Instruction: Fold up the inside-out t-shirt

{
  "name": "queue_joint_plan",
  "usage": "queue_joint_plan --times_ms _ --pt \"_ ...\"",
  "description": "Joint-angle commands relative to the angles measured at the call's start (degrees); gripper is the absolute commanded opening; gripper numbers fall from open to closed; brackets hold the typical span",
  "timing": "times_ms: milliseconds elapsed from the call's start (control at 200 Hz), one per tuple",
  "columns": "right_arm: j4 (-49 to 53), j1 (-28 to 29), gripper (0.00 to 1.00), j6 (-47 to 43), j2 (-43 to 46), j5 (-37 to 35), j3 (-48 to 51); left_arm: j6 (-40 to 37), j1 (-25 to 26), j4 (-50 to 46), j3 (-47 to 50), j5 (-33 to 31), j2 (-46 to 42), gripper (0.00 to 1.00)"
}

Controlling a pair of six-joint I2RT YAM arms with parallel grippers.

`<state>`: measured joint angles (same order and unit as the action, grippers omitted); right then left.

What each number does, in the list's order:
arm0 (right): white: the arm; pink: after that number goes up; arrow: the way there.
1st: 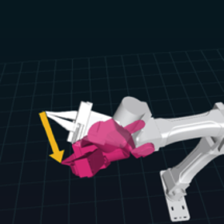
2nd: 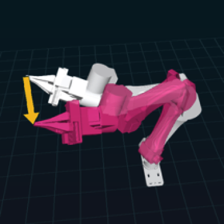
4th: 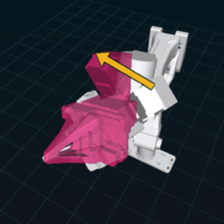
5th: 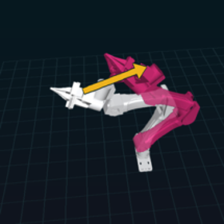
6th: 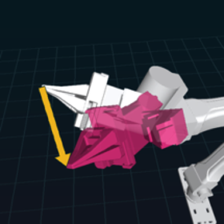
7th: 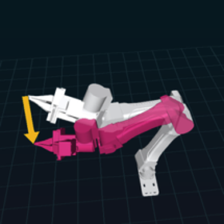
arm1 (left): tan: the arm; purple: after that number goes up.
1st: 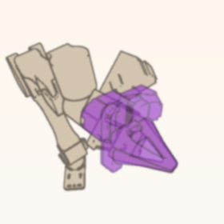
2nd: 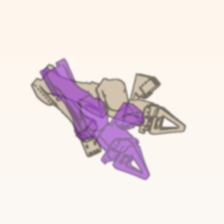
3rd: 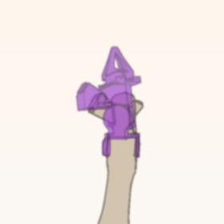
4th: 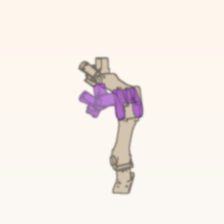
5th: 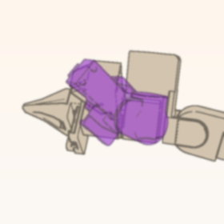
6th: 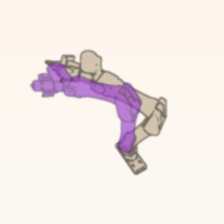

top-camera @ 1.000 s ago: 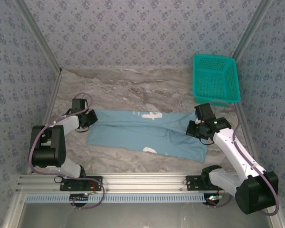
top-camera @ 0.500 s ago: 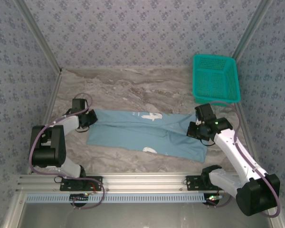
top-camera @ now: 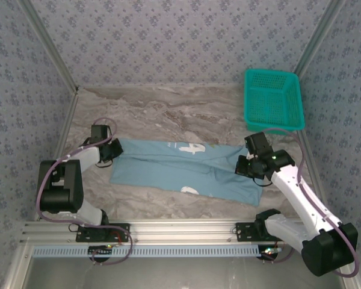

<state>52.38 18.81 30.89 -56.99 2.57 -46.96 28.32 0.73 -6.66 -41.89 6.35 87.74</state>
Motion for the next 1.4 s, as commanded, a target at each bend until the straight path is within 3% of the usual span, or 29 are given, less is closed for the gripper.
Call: queue_joint_plan --times_ms 0,150,375,495,595,869,999,1164,1394 --pt "2.6 0.3 0.04 1.5 -0.1 -0.8 2.2 -1.2 -0.4 -0.7 0.1 -0.8 -1.7 0.00" --pt "2.8 0.9 0.12 3.5 -2.0 -2.5 3.3 -1.2 -0.4 -0.7 0.3 -1.0 -1.2 0.00" --pt "2.0 1.1 0.41 3.5 -2.5 -5.6 1.8 -0.7 -0.5 -0.8 1.7 -0.6 -2.1 0.05" --pt "-7.8 1.6 0.48 0.9 -3.4 -0.5 1.7 -0.4 -0.5 -0.8 2.2 -0.4 -2.9 0.16" --pt "-14.5 2.3 0.56 -2.4 -10.2 1.1 0.4 -0.1 -0.4 -1.6 2.3 -3.3 -3.8 0.35" --pt "-24.0 1.4 0.61 -7.8 -27.9 4.7 -4.0 1.7 -0.6 -1.7 3.7 -6.3 -10.0 0.63" --pt "-27.4 0.8 0.57 -8.5 -33.4 7.9 -4.8 1.7 -0.6 -1.7 3.7 -5.8 -11.5 0.68" --pt "-27.8 1.2 0.31 -9.2 -34.2 8.5 -4.1 2.0 -0.6 -2.6 3.0 -4.7 -11.9 0.69" --pt "-24.3 2.4 0.10 -9.8 -29.3 8.5 -1.9 1.8 -0.6 -2.9 2.9 -4.2 -12.3 0.69"
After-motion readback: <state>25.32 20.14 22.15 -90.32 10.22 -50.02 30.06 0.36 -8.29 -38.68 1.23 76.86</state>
